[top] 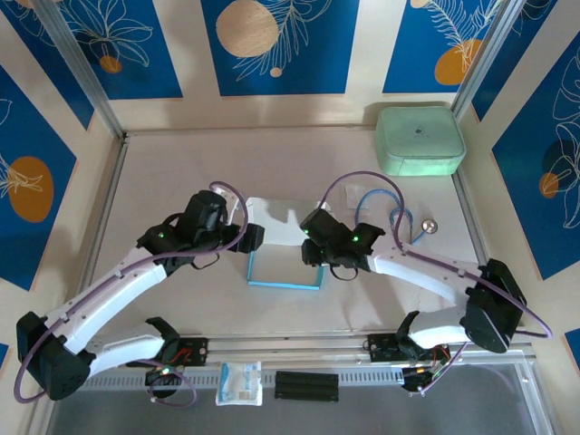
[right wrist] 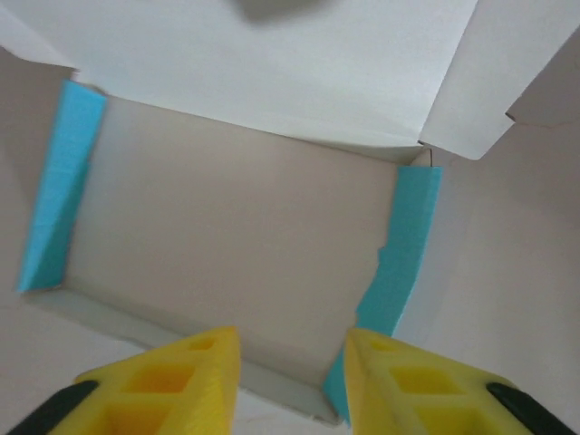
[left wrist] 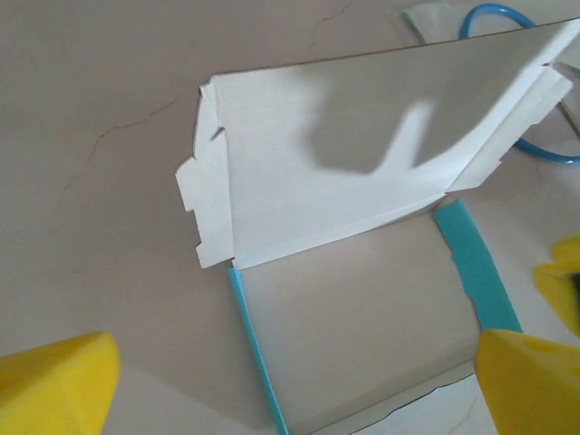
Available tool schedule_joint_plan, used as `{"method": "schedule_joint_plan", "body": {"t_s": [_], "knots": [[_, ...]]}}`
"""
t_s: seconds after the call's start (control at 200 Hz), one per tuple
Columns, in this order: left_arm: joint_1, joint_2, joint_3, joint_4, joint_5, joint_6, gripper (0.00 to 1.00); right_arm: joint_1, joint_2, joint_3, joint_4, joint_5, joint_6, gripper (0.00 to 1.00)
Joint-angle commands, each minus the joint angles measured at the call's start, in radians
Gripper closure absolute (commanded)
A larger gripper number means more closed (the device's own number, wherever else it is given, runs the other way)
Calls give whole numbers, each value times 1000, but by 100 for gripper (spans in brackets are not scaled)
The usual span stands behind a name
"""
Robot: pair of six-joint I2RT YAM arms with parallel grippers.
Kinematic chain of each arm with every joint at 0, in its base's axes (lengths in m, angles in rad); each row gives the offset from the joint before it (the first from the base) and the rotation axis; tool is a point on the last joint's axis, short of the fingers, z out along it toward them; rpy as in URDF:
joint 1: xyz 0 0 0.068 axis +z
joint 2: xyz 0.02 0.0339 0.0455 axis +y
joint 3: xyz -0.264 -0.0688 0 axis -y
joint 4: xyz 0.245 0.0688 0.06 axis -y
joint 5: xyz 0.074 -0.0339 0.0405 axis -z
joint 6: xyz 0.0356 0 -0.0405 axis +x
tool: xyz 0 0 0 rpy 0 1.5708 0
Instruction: Fold the paper box
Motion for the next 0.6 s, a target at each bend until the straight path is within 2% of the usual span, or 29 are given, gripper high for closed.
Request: {"method": "schedule_joint_plan", "body": {"t_s": [0.0, 0.07, 0.095, 0.125, 0.17, 0.26, 0.37, 0.485, 0.595], "knots": [[33, -10, 9, -35, 34, 47, 1, -26, -107, 41, -82, -33, -87, 54], [67, 2, 62, -61, 99, 153, 0, -106, -162, 52, -52, -136, -269, 36], [82, 16, 88, -76, 127, 196, 1, -145, -171, 58, -49, -184, -329, 25], [103, 37, 126, -96, 171, 251, 1, -201, -172, 71, -53, -260, -404, 8], [132, 84, 190, -140, 233, 329, 0, -294, -153, 109, -82, -413, -521, 2], [178, 208, 347, -272, 304, 456, 1, -424, -65, 219, -178, -540, -647, 2], [199, 372, 529, -453, 351, 553, 0, -515, 68, 365, -306, -624, -720, 4], [212, 484, 652, -553, 391, 611, 1, -537, 177, 459, -388, -703, -765, 8], [219, 561, 707, -606, 408, 654, 0, -517, 259, 513, -421, -656, -771, 11]]}}
